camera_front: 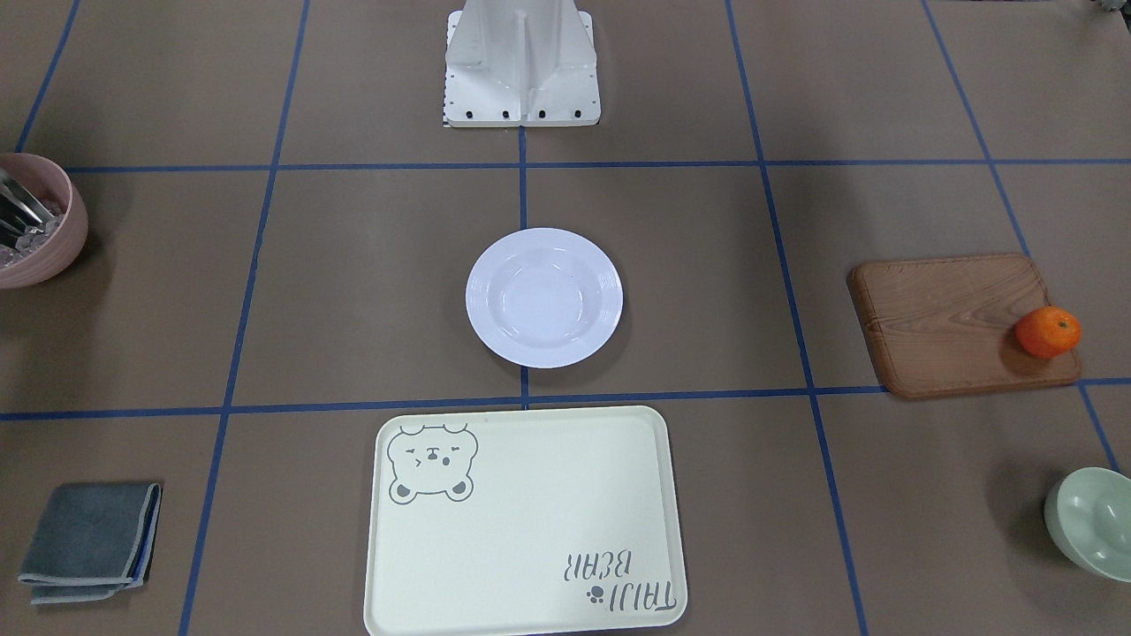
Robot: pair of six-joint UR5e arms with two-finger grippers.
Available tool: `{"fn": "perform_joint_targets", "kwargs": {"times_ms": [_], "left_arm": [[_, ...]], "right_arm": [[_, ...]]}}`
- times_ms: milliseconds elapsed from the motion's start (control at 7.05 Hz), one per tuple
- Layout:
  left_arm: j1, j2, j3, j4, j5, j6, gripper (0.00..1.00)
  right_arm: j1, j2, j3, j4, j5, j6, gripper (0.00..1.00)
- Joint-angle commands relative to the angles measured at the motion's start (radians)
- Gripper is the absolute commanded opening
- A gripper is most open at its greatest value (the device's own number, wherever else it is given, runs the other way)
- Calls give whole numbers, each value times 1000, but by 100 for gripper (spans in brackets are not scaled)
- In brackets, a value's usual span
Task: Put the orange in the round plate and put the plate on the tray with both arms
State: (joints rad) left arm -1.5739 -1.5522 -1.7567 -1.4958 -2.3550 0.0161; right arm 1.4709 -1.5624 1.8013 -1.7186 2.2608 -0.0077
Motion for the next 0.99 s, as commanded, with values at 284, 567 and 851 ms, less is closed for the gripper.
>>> {"fn": "perform_joint_targets", "kwargs": {"times_ms": [284,567,851], "left_arm": [[0,-157,70,-225,-1,-51,98],[0,-157,98,-320,-3,-77,98],[58,-146,141,-458,13,-81,98]], "right_arm": [[-1,54,-14,331,-3,23,100],[0,42,-23,428,-6,55,100],[-103,59,-13,555,0,188,100]]}}
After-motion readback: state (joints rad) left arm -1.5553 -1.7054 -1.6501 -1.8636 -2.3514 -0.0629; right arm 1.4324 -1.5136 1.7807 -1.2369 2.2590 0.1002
